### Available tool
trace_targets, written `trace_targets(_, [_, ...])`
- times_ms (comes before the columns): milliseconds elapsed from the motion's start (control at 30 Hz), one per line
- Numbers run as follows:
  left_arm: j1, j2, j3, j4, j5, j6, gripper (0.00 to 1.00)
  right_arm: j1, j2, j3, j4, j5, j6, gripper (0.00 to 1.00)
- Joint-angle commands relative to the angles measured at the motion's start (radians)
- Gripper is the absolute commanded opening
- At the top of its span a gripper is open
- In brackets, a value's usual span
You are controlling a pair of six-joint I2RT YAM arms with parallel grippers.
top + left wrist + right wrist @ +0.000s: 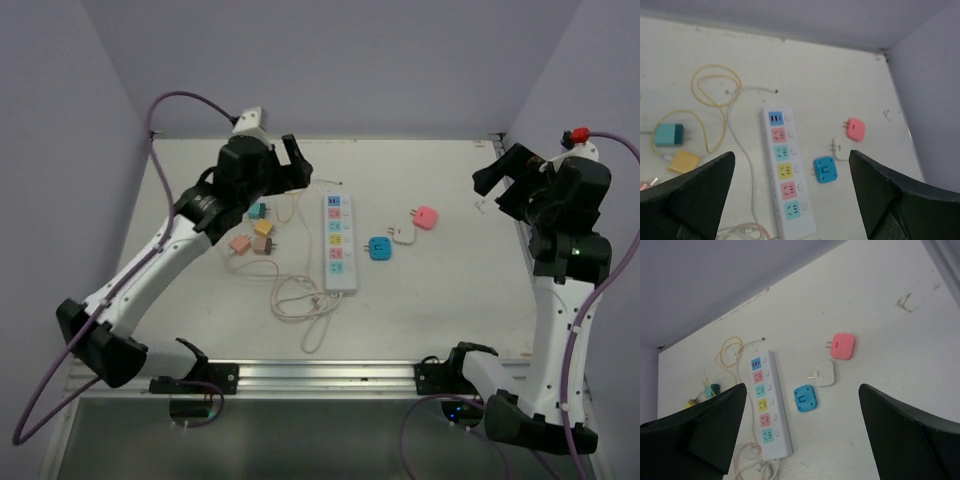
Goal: Pull the plug off the socket
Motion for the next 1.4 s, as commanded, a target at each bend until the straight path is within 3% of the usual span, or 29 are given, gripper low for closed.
trace_targets(0, [-0.002,-0.187,0.106,-0.113,-0.193,0.163,1.00,-0.001,-0.060,0.145,-0.138,0.102,-0.106,0.99])
trace_targets(133, [-0.002,-0.341,0.192,-0.180,-0.260,0.261,1.00,0.008,-0.067,0.281,-0.206,0.125,-0.145,0.99])
trace_targets(300, [-0.002,-0.412,0.383,-0.317,-0.361,0.335,1.00,0.046,-0.083,0.421,-0.264,0.190,-0.197,0.99])
trace_targets(500, [-0.002,-0.502,0.511,-0.437,-0.432,0.387,1.00,0.155,-0.139,0.489,-0.263,0.323,-0.272,0.99])
trace_targets(633, [-0.002,-0.593,0.496,-0.455,-0.510,0.394,1.00,0.232,-0.196,0.464,-0.238,0.441,-0.304,0.99])
trace_targets(900, [-0.002,-0.734,0.353,-0.412,-0.584,0.388,1.00,0.321,-0.281,0.374,-0.187,0.461,-0.328,0.99])
trace_targets(1133, [0.000,-0.754,0.338,-0.454,-0.662,0.383,1.00,0.361,-0.305,0.331,-0.149,0.498,-0.340,0.99])
trace_targets(1367, [-0.002,-0.778,0.324,-0.389,-0.714,0.391,0.99,0.378,-0.320,0.317,-0.108,0.517,-0.347,0.99])
